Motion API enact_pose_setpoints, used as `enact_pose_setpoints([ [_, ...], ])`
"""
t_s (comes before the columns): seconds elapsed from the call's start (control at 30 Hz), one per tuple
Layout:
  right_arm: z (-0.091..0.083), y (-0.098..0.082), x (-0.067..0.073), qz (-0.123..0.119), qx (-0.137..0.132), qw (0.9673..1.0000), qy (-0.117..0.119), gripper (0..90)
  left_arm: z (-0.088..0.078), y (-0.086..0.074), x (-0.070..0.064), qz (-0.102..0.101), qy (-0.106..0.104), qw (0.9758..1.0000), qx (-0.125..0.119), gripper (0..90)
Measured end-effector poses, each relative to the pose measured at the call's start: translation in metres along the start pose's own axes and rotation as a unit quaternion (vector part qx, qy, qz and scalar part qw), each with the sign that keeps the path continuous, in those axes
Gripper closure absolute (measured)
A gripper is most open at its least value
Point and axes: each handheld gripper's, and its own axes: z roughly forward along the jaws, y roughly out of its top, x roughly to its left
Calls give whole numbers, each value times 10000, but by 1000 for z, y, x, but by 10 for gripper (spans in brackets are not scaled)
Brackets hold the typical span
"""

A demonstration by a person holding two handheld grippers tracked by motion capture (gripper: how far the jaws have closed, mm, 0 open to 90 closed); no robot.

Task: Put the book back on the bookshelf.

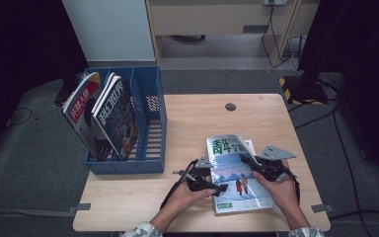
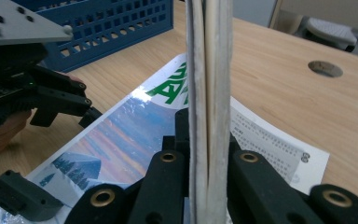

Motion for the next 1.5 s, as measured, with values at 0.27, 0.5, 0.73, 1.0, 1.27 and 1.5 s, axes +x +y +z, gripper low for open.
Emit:
enact_pose_setpoints([
  [0.27, 15, -16, -23, 345, 551, 9975, -275, 586, 2, 1, -3, 58, 137, 9999, 36, 67],
  [0.5, 23, -27, -32, 392, 1281, 9840, -1170, 156, 3, 1, -5, 127, 236, 9996, 56, 74],
  [0.73, 10, -37, -37, 822, 1460, 9834, -697, 106, 3, 1, -5, 136, 242, 9996, 60, 74],
  [1.0, 8, -45, -37, 1210, 1629, 9789, -234, 144, 3, 1, -5, 130, 241, 9996, 56, 75],
  [1.27, 5, -49, -35, 1357, 1666, 9766, -12, 163, 1, 1, -3, 80, 213, 9997, 28, 97],
  [1.5, 0, -51, -34, 1332, 1663, 9770, 85, 165, 2, 3, 1, -66, 215, 9997, -72, 139],
])
